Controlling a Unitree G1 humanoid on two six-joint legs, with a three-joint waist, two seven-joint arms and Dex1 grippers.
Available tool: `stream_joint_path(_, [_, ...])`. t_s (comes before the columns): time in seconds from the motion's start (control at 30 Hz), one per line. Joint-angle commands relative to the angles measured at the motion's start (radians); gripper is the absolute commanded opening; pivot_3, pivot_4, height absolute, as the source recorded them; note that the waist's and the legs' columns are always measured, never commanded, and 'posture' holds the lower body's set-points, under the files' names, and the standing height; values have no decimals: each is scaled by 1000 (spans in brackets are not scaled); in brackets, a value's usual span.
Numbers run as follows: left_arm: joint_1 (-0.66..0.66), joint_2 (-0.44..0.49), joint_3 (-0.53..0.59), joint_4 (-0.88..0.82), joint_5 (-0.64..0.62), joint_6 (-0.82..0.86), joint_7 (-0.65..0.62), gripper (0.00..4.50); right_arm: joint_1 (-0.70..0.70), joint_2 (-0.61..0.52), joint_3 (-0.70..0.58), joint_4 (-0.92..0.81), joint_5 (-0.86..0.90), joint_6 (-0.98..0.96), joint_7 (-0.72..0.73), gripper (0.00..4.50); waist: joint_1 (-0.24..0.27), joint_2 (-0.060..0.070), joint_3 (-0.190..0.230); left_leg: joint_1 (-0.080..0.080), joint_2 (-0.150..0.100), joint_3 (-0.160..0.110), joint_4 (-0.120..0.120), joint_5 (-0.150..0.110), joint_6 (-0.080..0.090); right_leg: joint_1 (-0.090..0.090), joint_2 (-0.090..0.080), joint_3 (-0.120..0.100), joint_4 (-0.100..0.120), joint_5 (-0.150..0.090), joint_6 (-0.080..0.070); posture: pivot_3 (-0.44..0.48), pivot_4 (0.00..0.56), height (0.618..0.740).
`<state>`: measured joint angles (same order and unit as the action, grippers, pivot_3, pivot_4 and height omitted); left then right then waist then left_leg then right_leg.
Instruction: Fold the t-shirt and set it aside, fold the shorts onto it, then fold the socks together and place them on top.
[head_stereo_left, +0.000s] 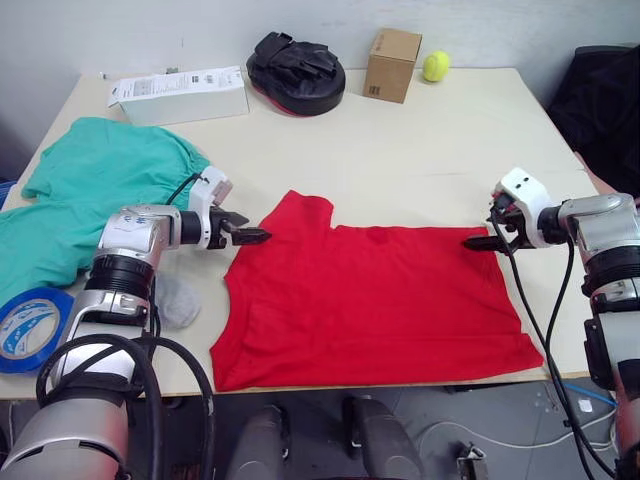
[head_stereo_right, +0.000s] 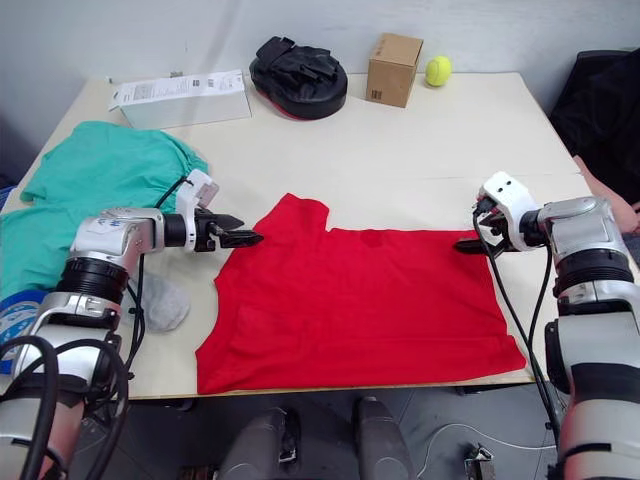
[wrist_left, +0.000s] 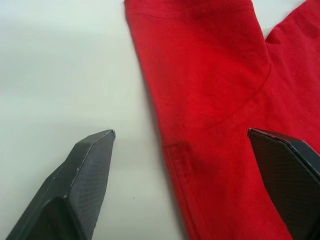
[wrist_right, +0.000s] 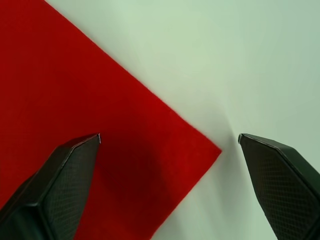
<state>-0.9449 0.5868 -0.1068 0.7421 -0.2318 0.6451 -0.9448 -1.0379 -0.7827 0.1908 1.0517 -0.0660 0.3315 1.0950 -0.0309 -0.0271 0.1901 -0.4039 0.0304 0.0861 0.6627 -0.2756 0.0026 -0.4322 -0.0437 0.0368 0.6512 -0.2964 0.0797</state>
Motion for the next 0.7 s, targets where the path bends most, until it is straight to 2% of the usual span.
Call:
stream_joint_path(0.03, [-20, -18, 4, 26, 14, 2, -28, 4085, -31, 2, -12, 26, -14, 6, 18, 3591, 0, 0, 0, 0, 0, 0, 0, 0, 0, 0, 0, 0, 0, 0, 0, 0, 150, 740])
stream_joint_path(0.17, [-22, -22, 10, 28, 16, 18, -50, 2957, -47, 19, -37, 44, 1, 37, 24, 2198, 0, 0, 0, 0, 0, 0, 1, 0, 0, 0, 0, 0, 1, 0, 0, 0, 150, 740])
stream_joint_path(0.37, [-12, -16, 17, 2, 16, 27, -75, 943, -48, 24, -58, 61, -3, 28, 8, 70, -1, 0, 0, 0, 0, 0, 0, 0, -1, -1, 0, 0, 1, 0, 0, 0, 150, 740])
stream_joint_path(0.43, [-11, -12, 26, -2, 14, 24, -73, 245, -38, 21, -64, 55, -6, 1, 3, 0, -1, 0, 0, 0, 0, 0, 0, 0, -1, -1, 0, 0, 1, 0, 0, 0, 150, 740])
stream_joint_path(0.47, [-11, -10, 31, -3, 12, 23, -72, 39, -34, 20, -68, 53, -4, -4, 4, 0, -1, 0, 0, 0, 0, 0, 0, 0, -1, -1, 0, 0, 1, 0, 0, 0, 150, 740])
stream_joint_path(0.7, [0, 3, 87, -39, -10, -36, -72, 39, -18, 3, -124, 10, 42, -43, 28, 0, -2, 0, 0, 0, 1, 0, 0, 0, -1, -1, 0, 0, 2, 0, 0, 0, 150, 740])
